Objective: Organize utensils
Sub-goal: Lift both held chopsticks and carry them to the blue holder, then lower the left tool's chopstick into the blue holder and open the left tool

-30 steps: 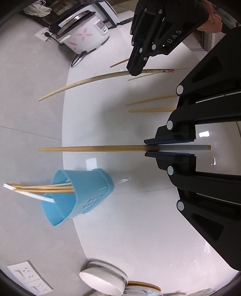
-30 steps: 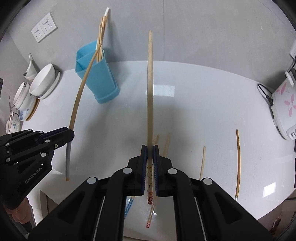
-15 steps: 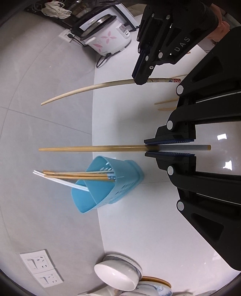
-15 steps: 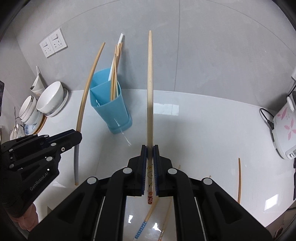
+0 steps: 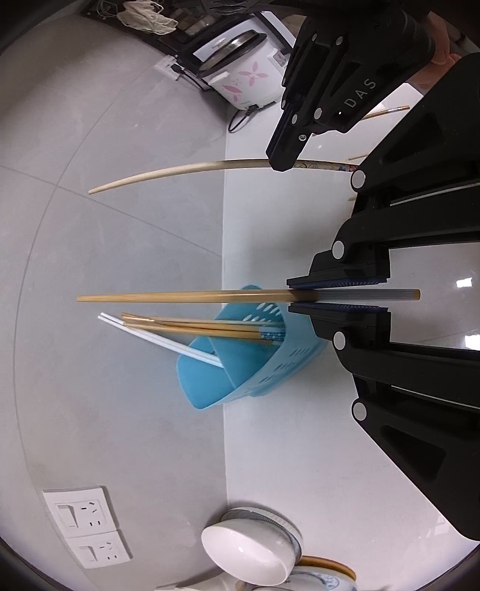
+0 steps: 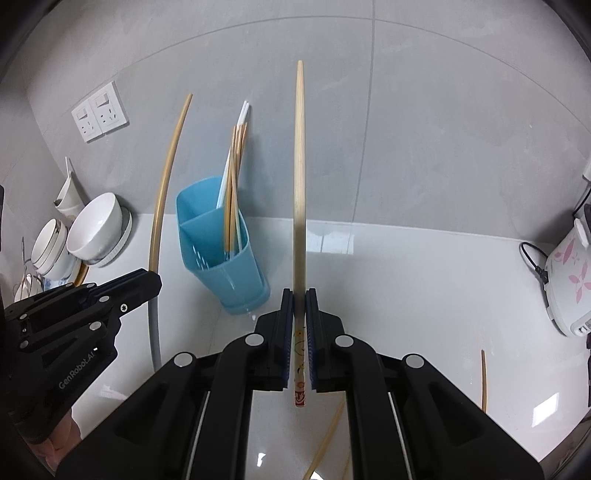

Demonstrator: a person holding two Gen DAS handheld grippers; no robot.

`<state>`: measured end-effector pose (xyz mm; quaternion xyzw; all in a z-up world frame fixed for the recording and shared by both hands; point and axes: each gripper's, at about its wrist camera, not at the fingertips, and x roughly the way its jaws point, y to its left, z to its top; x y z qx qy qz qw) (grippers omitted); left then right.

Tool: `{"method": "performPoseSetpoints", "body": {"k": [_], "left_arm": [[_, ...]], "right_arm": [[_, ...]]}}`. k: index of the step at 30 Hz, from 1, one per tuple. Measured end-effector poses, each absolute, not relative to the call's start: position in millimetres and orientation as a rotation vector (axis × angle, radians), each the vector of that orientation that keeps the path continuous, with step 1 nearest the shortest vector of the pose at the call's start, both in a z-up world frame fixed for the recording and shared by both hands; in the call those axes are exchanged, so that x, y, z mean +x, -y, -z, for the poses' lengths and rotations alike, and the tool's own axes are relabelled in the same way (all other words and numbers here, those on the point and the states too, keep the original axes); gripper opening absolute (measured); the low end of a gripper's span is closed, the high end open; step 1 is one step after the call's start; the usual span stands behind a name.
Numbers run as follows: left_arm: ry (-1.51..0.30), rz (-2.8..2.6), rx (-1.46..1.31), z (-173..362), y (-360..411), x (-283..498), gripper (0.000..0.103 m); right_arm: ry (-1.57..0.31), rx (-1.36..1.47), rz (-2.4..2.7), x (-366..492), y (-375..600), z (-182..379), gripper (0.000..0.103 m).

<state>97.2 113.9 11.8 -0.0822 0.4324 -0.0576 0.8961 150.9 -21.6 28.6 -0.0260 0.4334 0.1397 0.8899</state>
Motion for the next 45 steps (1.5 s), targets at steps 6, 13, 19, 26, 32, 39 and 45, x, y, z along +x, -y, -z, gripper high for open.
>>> {"method": "performPoseSetpoints", "body": {"k": [6, 13, 19, 26, 32, 39, 45], "left_arm": [[-0.825, 0.128, -0.215, -15.5, -127.0, 112.0, 0.007], [-0.718, 0.141, -0.235, -26.2, -137.3, 130.4, 0.007], [-0.632, 0.142, -0.233, -32.7, -144.4, 146.3, 0.007], [-0.527, 0.143, -0.208, -28.6, -143.8, 157.1, 0.007], [-0.506, 0.125, -0.194, -8.7, -141.9, 166.0, 0.007], [-0.536, 0.110, -0.170, 12.5, -134.7, 171.7, 0.007], [-0.552, 0.113, -0.150, 22.7, -130.5, 172.4, 0.007]], "right_arm": [[-0.847, -0.026, -0.281, 167.7, 15.1, -36.5, 0.006], [-0.787, 0.034, -0.293, 184.6, 16.6, -46.4, 0.006], [-0.759, 0.077, -0.314, 198.9, 20.2, -46.4, 0.006], [-0.751, 0.089, -0.333, 209.0, 18.6, -40.1, 0.006], [-0.764, 0.093, -0.335, 214.4, 20.8, -35.1, 0.006], [-0.784, 0.079, -0.349, 216.4, 18.3, -27.6, 0.006], [-0.805, 0.083, -0.366, 217.0, 14.2, -24.1, 0.006]]}}
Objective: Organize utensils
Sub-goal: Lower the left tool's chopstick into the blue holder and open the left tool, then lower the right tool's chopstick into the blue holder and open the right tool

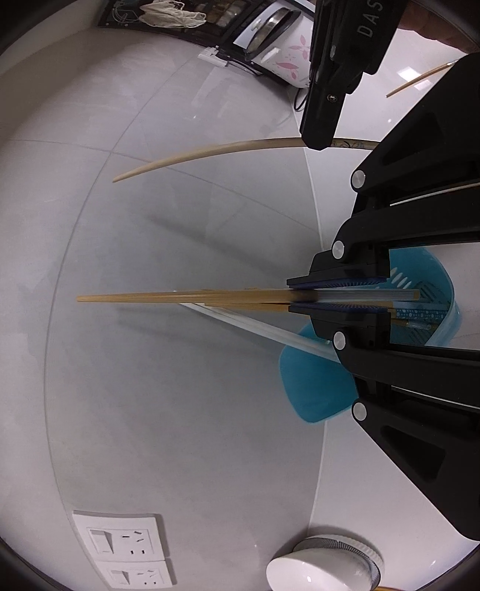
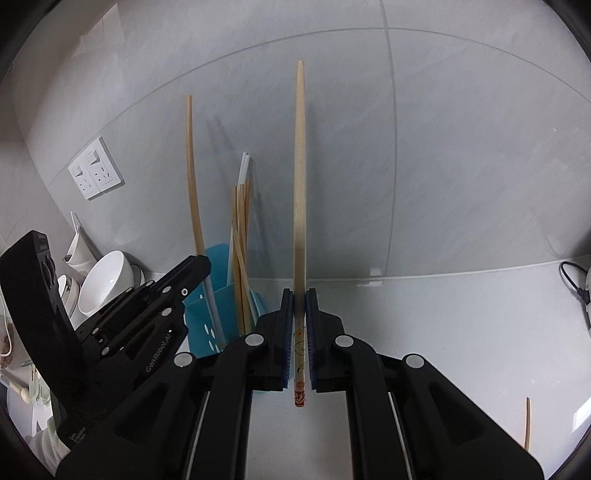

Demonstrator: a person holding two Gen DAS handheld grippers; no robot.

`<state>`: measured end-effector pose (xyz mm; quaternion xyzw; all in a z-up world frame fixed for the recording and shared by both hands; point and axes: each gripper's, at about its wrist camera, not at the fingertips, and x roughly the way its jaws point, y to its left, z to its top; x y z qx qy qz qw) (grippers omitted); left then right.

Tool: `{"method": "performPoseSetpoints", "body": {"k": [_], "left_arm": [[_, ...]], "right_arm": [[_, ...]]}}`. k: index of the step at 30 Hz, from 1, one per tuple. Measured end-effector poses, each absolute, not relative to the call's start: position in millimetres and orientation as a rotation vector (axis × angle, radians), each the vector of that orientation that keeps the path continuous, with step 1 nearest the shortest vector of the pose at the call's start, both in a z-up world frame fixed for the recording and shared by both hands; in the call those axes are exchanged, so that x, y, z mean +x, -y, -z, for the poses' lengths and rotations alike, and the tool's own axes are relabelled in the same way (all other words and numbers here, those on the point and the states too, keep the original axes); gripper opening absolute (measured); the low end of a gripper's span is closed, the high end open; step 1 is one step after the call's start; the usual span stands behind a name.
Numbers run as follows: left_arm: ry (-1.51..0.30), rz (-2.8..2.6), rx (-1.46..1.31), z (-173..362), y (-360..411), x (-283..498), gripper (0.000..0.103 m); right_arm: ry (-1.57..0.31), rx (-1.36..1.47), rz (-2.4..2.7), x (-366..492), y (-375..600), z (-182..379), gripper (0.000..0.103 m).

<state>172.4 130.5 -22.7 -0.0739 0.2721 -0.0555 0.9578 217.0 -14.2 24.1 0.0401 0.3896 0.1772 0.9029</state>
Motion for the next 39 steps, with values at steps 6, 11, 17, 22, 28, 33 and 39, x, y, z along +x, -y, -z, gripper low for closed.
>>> {"method": "performPoseSetpoints", "body": {"k": [6, 11, 17, 22, 28, 33, 39], "left_arm": [[-0.581, 0.107, -0.149, 35.2, -131.0, 172.2, 0.007], [-0.600, 0.107, -0.160, 44.2, -132.0, 171.7, 0.007], [-0.628, 0.099, -0.138, 45.5, -127.8, 170.2, 0.008], [-0.628, 0.078, -0.130, 37.2, -131.7, 164.5, 0.044], [-0.682, 0.018, -0.099, 27.8, -139.8, 149.7, 0.076], [-0.704, -0.006, -0.115, 18.5, -153.6, 134.0, 0.091], [-0.725, -0.043, -0.128, 12.5, -170.6, 119.1, 0.097]], "right_arm": [[-0.816, 0.087, -0.364, 218.1, 14.5, -24.4, 0.006], [-0.818, 0.084, -0.367, 217.9, 15.1, -24.1, 0.006], [-0.821, 0.082, -0.372, 218.4, 13.4, -23.7, 0.006], [-0.825, 0.080, -0.381, 218.6, 11.9, -21.8, 0.006], [-0.810, 0.082, -0.411, 219.8, 5.7, -23.5, 0.006], [-0.779, 0.090, -0.448, 220.1, -5.5, -27.4, 0.007], [-0.742, 0.093, -0.493, 223.2, -23.7, -28.2, 0.007]]}}
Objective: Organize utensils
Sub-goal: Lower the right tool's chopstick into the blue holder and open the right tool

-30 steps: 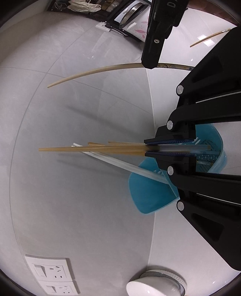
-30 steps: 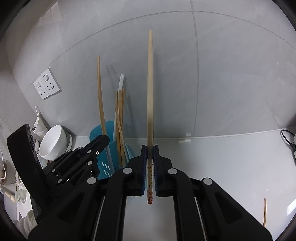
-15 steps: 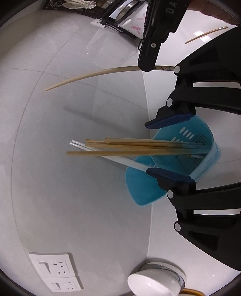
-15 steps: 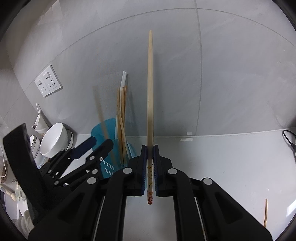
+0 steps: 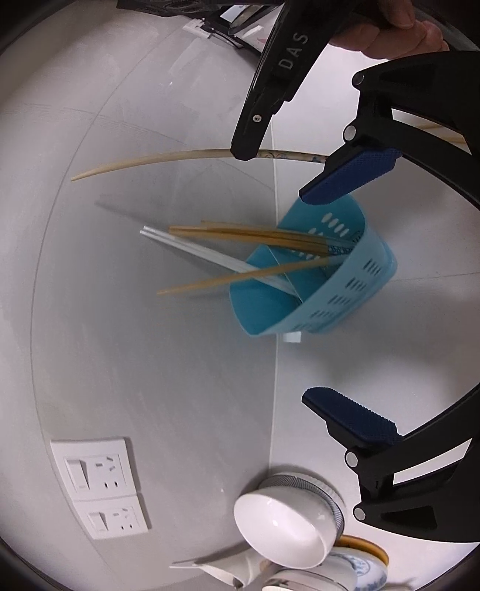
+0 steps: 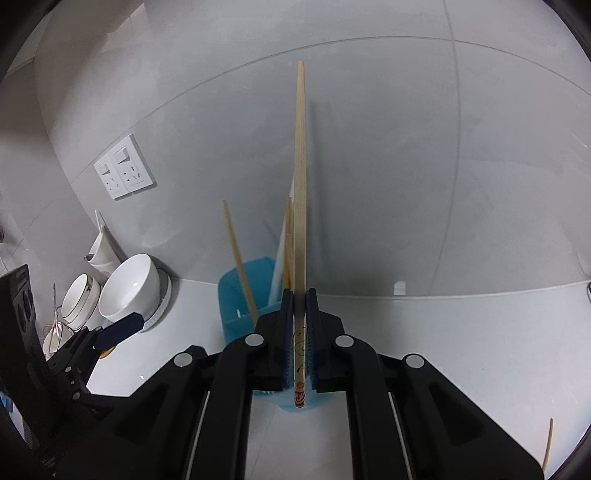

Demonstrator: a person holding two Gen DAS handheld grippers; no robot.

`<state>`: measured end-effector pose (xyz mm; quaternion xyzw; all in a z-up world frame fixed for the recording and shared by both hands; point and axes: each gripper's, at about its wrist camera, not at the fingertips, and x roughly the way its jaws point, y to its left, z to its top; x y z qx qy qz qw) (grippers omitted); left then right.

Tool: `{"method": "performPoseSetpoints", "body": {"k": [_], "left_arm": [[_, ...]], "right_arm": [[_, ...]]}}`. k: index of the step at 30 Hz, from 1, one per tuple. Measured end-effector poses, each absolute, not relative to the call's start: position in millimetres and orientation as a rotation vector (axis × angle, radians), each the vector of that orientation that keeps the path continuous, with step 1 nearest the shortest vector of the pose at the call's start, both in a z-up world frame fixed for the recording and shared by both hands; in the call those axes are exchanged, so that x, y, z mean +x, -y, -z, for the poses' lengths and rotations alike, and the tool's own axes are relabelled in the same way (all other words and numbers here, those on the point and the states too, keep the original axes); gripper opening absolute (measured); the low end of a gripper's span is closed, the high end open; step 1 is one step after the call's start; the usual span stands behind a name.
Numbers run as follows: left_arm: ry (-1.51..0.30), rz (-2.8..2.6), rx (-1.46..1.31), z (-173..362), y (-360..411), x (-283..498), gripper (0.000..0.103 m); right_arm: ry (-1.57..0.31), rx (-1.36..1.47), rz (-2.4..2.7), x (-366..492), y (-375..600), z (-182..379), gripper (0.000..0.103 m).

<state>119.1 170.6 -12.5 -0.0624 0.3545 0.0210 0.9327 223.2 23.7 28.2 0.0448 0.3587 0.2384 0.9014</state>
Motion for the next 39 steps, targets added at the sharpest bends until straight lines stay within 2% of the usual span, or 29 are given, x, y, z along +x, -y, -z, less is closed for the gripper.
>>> {"method": "performPoseSetpoints", "body": {"k": [12, 39], "left_arm": [[-0.750, -0.103, -0.169, 8.0, -198.9, 110.0, 0.097], [-0.764, -0.137, -0.209, 17.6, -221.8, 111.3, 0.097]], "right_arm": [[-0.673, 0.101, -0.508, 229.7, -53.5, -11.7, 0.007], [-0.718, 0.047, -0.469, 228.1, -70.6, 37.2, 0.008]]}}
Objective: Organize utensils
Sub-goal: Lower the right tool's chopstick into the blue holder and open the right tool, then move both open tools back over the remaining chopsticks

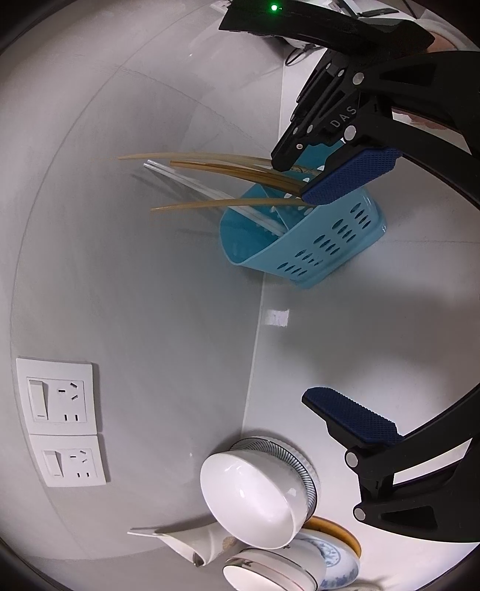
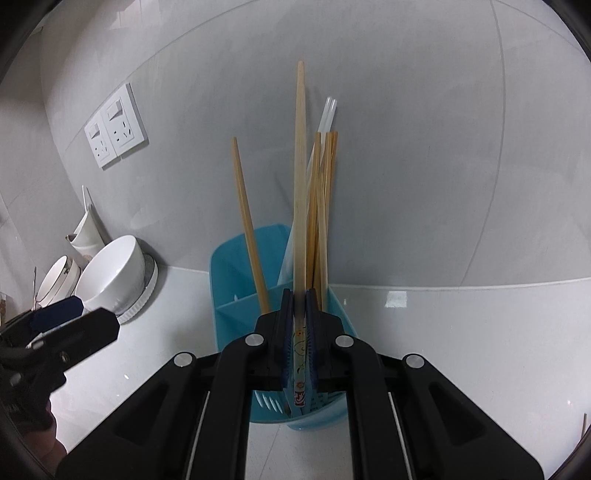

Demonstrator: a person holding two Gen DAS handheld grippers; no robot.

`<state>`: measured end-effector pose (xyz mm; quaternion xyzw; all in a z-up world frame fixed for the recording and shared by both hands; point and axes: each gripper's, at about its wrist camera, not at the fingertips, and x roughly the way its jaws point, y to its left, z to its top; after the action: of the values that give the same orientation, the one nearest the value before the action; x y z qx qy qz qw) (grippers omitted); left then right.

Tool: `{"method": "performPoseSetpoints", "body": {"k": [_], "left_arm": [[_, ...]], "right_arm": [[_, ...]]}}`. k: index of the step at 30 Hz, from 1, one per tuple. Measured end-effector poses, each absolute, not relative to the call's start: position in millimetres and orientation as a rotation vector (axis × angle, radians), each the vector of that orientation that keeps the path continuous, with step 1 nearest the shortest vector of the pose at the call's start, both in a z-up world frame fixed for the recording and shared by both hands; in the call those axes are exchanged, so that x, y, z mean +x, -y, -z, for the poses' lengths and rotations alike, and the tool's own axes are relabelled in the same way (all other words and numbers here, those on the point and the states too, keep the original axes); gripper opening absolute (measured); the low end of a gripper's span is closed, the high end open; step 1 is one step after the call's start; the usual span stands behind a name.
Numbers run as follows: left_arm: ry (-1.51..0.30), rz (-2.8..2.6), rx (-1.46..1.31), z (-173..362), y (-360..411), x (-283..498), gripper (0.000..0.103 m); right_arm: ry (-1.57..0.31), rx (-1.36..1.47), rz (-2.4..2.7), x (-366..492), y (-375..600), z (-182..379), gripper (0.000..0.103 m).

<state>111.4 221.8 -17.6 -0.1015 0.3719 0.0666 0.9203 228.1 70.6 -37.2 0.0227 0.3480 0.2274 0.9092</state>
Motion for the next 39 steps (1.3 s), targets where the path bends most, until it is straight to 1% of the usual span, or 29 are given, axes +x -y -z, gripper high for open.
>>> {"method": "performPoseSetpoints", "body": {"k": [3, 4, 5, 6, 7, 8, 10, 11, 13, 16, 19, 22, 25, 32, 39], "left_arm": [[-0.763, -0.137, -0.211, 17.5, -223.5, 111.9, 0.097], [-0.764, -0.139, -0.211, 17.7, -224.0, 112.1, 0.097], [-0.767, -0.138, -0.213, 18.0, -225.0, 112.3, 0.097], [-0.771, -0.135, -0.216, 18.0, -225.7, 112.4, 0.097], [-0.772, -0.131, -0.217, 17.6, -225.8, 112.1, 0.097], [-0.770, -0.131, -0.218, 17.1, -225.6, 111.4, 0.097], [-0.770, -0.127, -0.220, 15.3, -224.5, 109.9, 0.097], [-0.767, -0.124, -0.221, 14.7, -224.0, 108.8, 0.097], [-0.764, -0.117, -0.217, 12.6, -220.9, 106.9, 0.097], [-0.762, -0.103, -0.208, 10.0, -213.0, 102.3, 0.097], [-0.762, -0.091, -0.199, 8.5, -203.5, 97.0, 0.097], [-0.771, -0.072, -0.189, 7.3, -189.8, 92.1, 0.097], [-0.785, -0.043, -0.185, 8.6, -173.1, 87.2, 0.097], [-0.862, 0.054, -0.166, 24.7, -120.1, 75.5, 0.097], [-0.985, 0.126, -0.121, 57.7, -62.3, 67.1, 0.097]], "right_arm": [[-0.708, 0.024, -0.463, 223.4, -70.2, 30.5, 0.010], [-0.711, 0.023, -0.466, 222.8, -69.3, 28.5, 0.013], [-0.715, 0.023, -0.467, 221.6, -67.3, 25.1, 0.017], [-0.713, 0.025, -0.461, 220.7, -65.8, 22.2, 0.027], [-0.707, 0.028, -0.456, 219.1, -62.6, 18.9, 0.033], [-0.705, 0.027, -0.451, 218.0, -59.7, 15.7, 0.036], [-0.706, 0.011, -0.432, 215.2, -52.7, 9.3, 0.050], [-0.703, 0.008, -0.426, 213.5, -48.9, 6.7, 0.052], [-0.708, -0.005, -0.408, 208.6, -38.8, 2.3, 0.064], [-0.722, 0.003, -0.392, 201.4, -22.9, -0.4, 0.076], [-0.728, -0.007, -0.365, 189.4, -6.0, -1.2, 0.085], [-0.739, -0.004, -0.335, 179.8, 11.4, 1.0, 0.091], [-0.763, -0.001, -0.292, 170.3, 31.3, 6.4, 0.093], [-0.832, 0.001, -0.199, 148.9, 85.2, 28.1, 0.094], [-0.913, -0.017, -0.127, 124.9, 139.0, 54.3, 0.094]]}}
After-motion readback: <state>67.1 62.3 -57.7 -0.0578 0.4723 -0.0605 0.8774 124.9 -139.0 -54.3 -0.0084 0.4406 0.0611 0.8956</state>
